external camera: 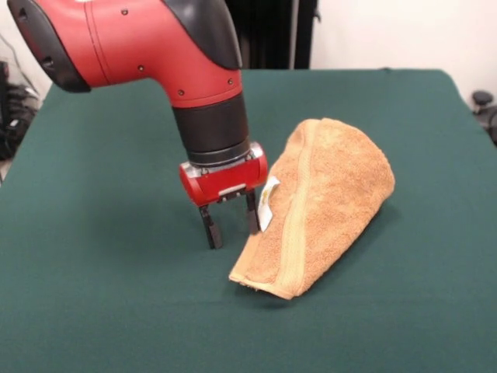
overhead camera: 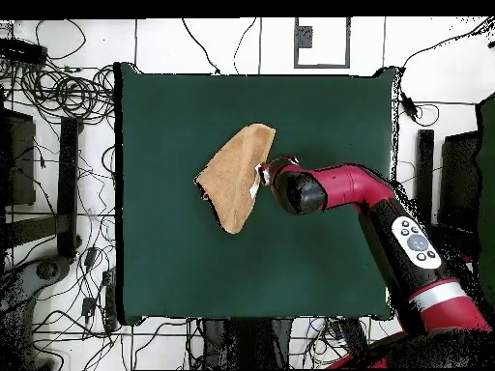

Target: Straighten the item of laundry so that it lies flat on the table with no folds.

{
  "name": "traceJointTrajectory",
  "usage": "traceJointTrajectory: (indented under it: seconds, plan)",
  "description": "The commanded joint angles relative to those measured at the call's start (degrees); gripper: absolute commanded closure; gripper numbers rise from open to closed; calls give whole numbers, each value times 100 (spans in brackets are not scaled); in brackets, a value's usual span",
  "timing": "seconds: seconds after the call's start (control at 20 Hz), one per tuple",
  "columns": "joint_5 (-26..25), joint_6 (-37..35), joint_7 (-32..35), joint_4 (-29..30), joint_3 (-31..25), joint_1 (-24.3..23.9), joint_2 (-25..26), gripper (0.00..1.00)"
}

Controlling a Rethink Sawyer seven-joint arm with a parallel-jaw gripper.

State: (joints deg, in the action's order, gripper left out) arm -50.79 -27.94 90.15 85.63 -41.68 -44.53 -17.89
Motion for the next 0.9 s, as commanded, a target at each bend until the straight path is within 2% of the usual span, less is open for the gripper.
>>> traceJointTrajectory:
  seconds: [0.05,0.35,0.9]
  plan:
    - [-568,425,-1361,-277,-275,236,282,0]
    - [-614,392,-1414,-159,-445,138,51,0]
    - [-1009,915,-1194,229,-670,-126,-191,0]
